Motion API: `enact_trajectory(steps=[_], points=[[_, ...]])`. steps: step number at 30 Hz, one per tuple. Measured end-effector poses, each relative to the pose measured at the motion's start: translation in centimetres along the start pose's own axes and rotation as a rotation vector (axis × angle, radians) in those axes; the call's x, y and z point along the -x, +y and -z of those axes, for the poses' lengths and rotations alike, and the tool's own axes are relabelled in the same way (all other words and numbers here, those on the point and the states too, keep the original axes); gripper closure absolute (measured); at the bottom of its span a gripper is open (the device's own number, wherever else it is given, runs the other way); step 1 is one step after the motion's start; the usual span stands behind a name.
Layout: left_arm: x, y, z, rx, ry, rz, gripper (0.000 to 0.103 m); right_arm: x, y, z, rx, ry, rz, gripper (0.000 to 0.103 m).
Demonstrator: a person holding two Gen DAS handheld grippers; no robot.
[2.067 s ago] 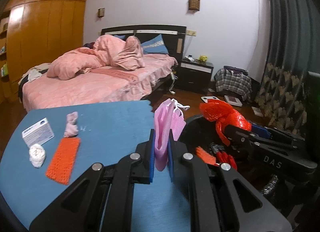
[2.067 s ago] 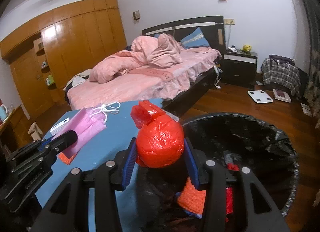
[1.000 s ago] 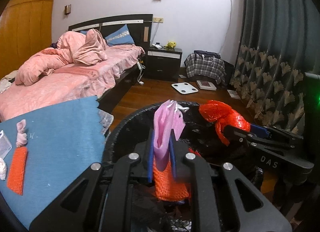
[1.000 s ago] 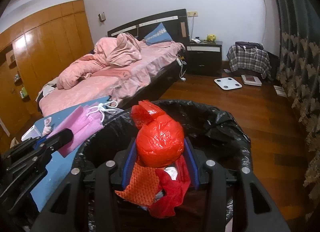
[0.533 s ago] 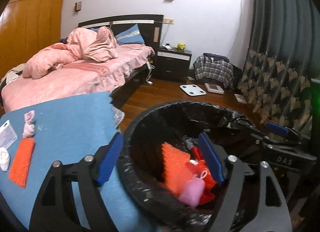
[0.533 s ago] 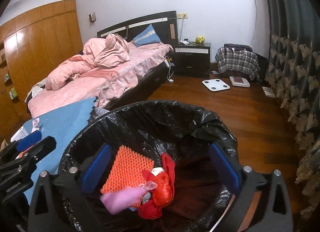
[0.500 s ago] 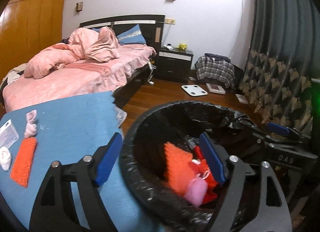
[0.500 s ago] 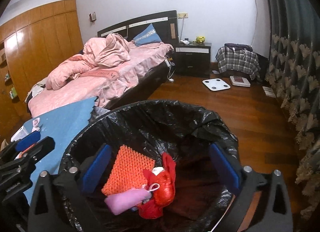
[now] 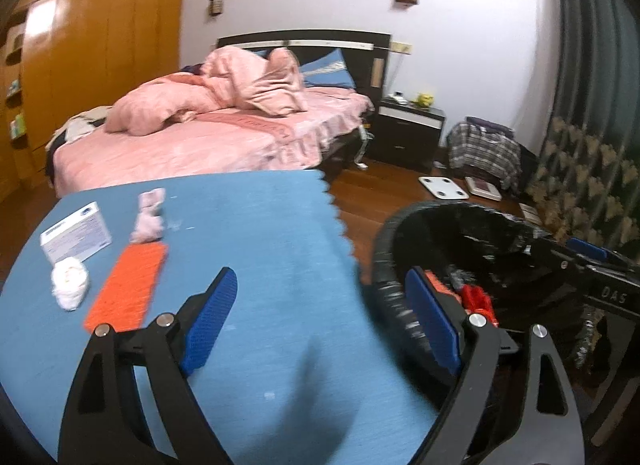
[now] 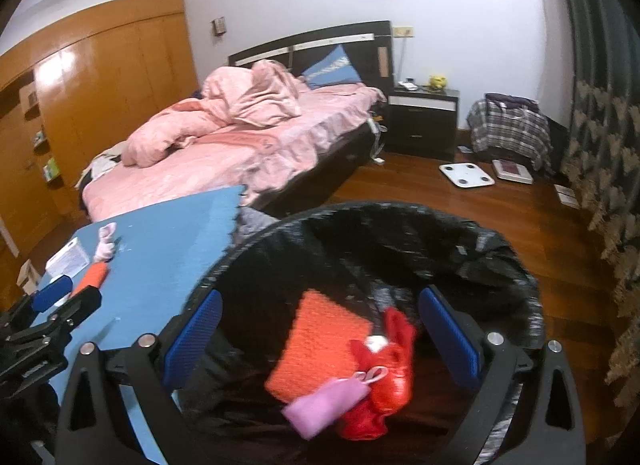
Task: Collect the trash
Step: 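Carry the pink mask and red bag over the bin and release both, then return both tools from the bin to the table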
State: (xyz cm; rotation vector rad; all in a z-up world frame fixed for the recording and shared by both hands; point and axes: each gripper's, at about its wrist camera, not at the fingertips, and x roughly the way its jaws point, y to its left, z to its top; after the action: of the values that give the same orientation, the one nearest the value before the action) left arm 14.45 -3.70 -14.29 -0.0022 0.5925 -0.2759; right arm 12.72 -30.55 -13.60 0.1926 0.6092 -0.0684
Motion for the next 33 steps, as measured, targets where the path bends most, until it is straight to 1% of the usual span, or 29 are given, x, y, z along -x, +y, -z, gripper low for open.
enact_trajectory(steps=[14,19,25,29,33], points=[[3.0,10.3,1.8,0.111,0.000,-0.182,0.018,-1.7,10.6,-0.2,0.104,0.012,-0.152,0.006],[3.9,13.5,2.4,0.149,-0.001,-0.235,0.018,-2.7,14.9,0.0,0.141,0.018,-0.202,0.006],[4.5,17.0,3.2,0.179,0.004,-0.293,0.018,-4.4,18.7,1.0,0.178,0.036,-0.233,0.006],[4.5,19.0,4.0,0.202,0.022,-0.324,0.018,-5.4,20.3,1.9,0.194,0.060,-0.241,0.006],[4.3,20.1,4.3,0.209,0.033,-0.340,0.018,-6.5,21.4,2.3,0.207,0.082,-0.241,0.006]])
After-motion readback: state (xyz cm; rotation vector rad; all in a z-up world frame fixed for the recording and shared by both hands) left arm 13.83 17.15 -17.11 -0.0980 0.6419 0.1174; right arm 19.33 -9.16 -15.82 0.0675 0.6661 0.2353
